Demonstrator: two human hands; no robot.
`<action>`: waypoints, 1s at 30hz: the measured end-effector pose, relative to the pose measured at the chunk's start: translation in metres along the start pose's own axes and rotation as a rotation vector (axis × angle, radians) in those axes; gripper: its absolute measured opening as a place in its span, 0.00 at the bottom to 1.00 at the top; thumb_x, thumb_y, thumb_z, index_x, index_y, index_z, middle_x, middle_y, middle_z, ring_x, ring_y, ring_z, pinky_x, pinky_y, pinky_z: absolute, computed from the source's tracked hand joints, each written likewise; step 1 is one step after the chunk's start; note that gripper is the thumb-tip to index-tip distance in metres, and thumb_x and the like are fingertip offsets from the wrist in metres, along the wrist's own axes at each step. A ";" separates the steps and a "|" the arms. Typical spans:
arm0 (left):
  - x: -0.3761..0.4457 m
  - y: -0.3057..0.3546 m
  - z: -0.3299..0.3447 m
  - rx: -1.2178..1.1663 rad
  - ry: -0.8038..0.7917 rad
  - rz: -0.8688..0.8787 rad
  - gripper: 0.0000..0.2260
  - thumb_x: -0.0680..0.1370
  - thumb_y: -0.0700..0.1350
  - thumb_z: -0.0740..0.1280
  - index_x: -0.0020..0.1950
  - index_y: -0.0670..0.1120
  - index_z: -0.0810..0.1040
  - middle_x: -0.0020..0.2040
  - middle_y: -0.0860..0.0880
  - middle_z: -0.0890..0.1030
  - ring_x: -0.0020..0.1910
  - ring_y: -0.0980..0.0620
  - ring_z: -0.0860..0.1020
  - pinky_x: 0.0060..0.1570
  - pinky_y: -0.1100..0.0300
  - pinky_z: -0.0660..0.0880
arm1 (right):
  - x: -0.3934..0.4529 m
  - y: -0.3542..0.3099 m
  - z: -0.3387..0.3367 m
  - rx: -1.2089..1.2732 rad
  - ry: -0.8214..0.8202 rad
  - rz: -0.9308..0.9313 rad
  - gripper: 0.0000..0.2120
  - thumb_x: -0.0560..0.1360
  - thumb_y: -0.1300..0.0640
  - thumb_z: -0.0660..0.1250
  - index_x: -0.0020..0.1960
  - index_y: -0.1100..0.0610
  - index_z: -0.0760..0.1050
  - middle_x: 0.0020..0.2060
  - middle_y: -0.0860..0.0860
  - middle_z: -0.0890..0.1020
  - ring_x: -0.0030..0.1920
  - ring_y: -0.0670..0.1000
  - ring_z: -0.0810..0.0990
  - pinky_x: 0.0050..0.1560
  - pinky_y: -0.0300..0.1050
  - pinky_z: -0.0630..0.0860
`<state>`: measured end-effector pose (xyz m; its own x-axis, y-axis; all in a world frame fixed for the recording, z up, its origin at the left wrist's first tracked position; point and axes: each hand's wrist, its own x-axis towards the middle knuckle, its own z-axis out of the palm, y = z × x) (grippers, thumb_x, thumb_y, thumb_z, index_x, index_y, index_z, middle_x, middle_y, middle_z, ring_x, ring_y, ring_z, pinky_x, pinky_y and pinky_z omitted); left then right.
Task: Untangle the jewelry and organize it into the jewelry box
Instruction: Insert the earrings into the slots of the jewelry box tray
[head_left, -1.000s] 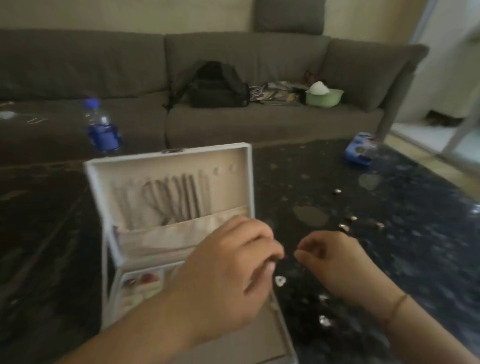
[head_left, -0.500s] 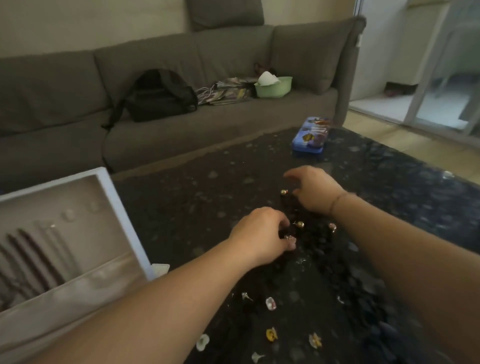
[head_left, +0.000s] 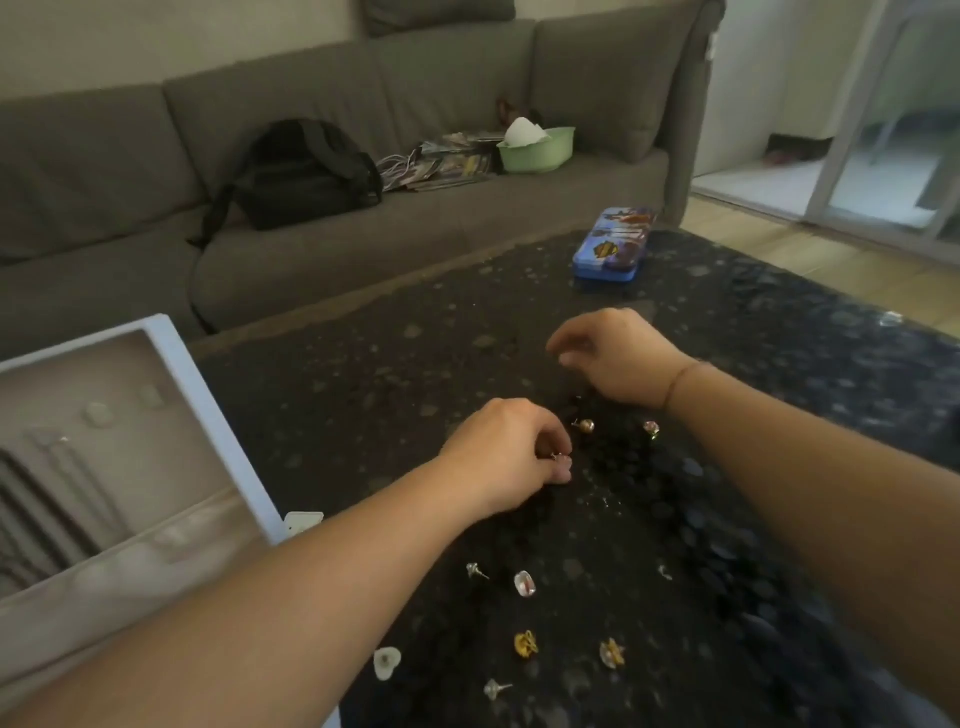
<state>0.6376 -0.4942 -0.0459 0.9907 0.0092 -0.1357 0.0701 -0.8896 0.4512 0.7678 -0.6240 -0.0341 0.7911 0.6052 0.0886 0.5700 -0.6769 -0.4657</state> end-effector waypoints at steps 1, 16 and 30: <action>0.000 -0.001 -0.003 -0.034 -0.016 -0.005 0.15 0.73 0.51 0.76 0.59 0.56 0.80 0.48 0.58 0.79 0.48 0.60 0.77 0.52 0.60 0.77 | -0.009 -0.001 -0.004 0.094 0.013 0.006 0.10 0.79 0.57 0.66 0.58 0.46 0.79 0.52 0.43 0.81 0.54 0.45 0.78 0.58 0.42 0.74; 0.018 0.039 -0.002 0.027 0.087 -0.043 0.05 0.77 0.50 0.71 0.53 0.55 0.81 0.53 0.56 0.74 0.39 0.57 0.81 0.44 0.60 0.79 | -0.105 0.013 -0.040 0.960 -0.021 0.446 0.05 0.78 0.61 0.67 0.51 0.58 0.81 0.42 0.55 0.83 0.40 0.50 0.82 0.41 0.45 0.79; -0.197 -0.028 -0.105 -0.667 0.125 -0.036 0.05 0.76 0.36 0.70 0.51 0.42 0.83 0.39 0.48 0.84 0.36 0.54 0.81 0.39 0.66 0.76 | -0.172 -0.164 -0.023 0.866 -0.164 -0.051 0.08 0.73 0.68 0.70 0.45 0.56 0.82 0.36 0.56 0.86 0.39 0.54 0.86 0.40 0.41 0.81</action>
<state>0.4526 -0.4231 0.0603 0.9896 0.1220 -0.0766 0.1211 -0.4160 0.9013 0.5432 -0.6270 0.0468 0.6897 0.7234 0.0315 0.1832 -0.1322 -0.9742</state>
